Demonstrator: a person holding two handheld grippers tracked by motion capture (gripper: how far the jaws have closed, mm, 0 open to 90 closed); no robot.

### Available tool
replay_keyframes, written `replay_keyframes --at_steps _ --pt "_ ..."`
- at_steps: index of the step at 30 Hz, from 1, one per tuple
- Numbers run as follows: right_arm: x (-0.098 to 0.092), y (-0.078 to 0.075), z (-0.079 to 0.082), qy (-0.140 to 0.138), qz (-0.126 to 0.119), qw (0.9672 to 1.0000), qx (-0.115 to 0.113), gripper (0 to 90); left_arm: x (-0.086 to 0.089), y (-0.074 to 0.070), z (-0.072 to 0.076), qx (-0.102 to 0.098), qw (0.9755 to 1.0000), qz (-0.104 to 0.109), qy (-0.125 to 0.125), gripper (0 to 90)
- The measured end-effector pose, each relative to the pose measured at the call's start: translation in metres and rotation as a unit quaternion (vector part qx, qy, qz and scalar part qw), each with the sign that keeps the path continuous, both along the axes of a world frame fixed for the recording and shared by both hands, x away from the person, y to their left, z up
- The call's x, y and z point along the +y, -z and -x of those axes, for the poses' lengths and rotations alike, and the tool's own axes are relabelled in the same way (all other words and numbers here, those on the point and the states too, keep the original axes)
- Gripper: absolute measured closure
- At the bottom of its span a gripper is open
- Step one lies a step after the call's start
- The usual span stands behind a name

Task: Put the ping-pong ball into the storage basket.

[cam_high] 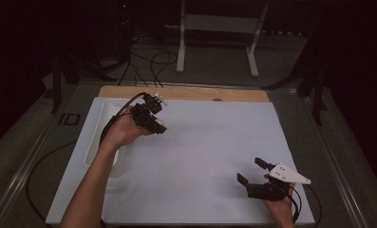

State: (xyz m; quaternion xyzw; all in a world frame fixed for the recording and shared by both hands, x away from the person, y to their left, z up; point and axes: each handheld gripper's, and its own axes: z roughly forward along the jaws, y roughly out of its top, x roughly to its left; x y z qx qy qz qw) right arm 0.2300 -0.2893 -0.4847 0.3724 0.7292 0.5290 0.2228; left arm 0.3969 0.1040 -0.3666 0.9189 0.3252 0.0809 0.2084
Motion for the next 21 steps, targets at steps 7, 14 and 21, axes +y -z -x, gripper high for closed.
replay_keyframes --at_steps 7,14,21 --pt "0.0002 0.0002 -0.0002 -0.001 0.000 1.0000 0.000 7.3 0.0029 -0.0028 -0.0009 -0.002 1.0000 -0.002 -0.005 51.2" --pt "0.0004 0.0003 -0.0004 -0.001 0.000 1.0000 0.000 7.3 0.0058 -0.0040 -0.0019 -0.003 0.9999 -0.001 -0.013 51.2" --pt "0.0007 0.0003 -0.0006 -0.001 0.000 1.0000 0.001 7.3 0.0089 -0.0051 -0.0028 -0.002 0.9998 -0.001 -0.017 51.3"
